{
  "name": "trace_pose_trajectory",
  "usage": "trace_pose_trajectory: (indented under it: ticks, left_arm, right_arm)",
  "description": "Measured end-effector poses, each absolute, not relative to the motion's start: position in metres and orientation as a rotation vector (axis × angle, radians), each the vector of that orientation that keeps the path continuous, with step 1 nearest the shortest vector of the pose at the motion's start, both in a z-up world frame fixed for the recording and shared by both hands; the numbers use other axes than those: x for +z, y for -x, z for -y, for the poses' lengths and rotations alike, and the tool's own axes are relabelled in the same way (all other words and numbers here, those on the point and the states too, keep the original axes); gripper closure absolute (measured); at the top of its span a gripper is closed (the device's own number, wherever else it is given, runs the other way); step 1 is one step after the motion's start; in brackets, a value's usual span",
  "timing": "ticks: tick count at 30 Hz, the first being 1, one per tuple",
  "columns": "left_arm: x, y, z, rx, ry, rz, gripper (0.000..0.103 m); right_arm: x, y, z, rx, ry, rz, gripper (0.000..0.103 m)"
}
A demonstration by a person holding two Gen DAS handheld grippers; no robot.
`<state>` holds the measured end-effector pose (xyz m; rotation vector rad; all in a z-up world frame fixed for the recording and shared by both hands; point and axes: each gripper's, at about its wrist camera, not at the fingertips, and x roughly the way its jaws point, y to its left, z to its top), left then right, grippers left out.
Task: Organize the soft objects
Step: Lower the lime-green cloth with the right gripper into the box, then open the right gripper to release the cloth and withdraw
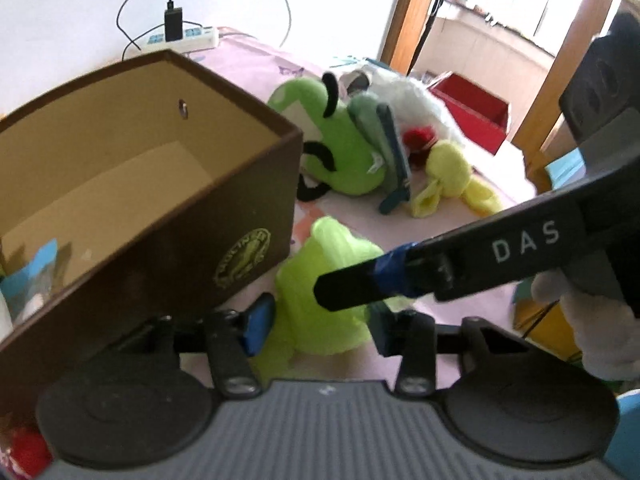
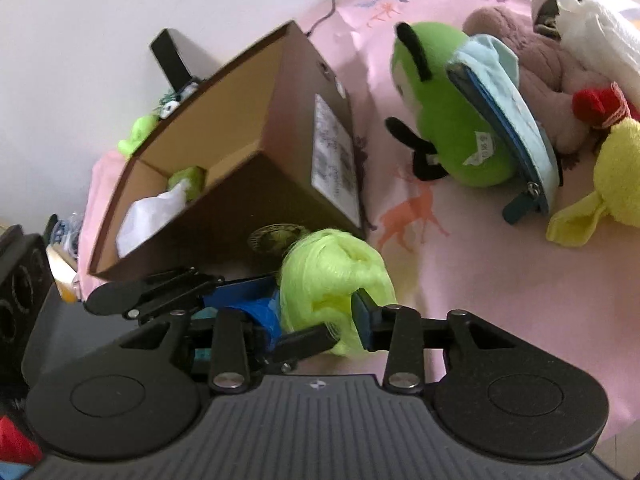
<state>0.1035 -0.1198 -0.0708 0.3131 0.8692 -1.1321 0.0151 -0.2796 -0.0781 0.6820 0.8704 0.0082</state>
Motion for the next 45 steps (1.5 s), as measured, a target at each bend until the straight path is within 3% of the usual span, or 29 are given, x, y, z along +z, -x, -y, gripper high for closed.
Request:
trace_pose_trajectory:
  ticks: [8,16,24,35,37,38,45]
  left_arm:
    - [-0.009,-0.096,0.067,-1.139,-0.198,-0.756,0.061]
    - [0.028,-0.146,0.031,-0.984,-0.112,-0.677,0.061]
    - [0.019,-0.219,0.031,-0.801,-0.13,-0.755,0.061]
    - [-0.032,-0.291,0.035,-0.591,-0.125,-0.952,0.061]
    - [-0.038,-0.3,0.032,-0.575,-0.105,-0.98,0.057]
    - [-0.039,-0.302,0.03,-0.572,-0.097,-0.992,0.05]
    - [-0.018,-0.293,0.007,-0.611,-0.048,-0.941,0.05]
  right_arm:
    - [-0.005,-0.016,0.256,0.191,-0.576,-0.74,0.083]
    - [0.038,-0.081,0.223,0.314,-0.398,-0.654,0.083]
    - [0.023,-0.175,0.197,0.295,-0.28,-0.717,0.083]
    - [-0.034,-0.245,0.18,0.208,-0.329,-0.799,0.082]
    - [-0.042,-0.252,0.179,0.175,-0.336,-0.811,0.081]
    - [-0.045,-0.255,0.179,0.16,-0.338,-0.816,0.081]
    - [-0.029,-0.245,0.188,0.071,-0.395,-0.773,0.081]
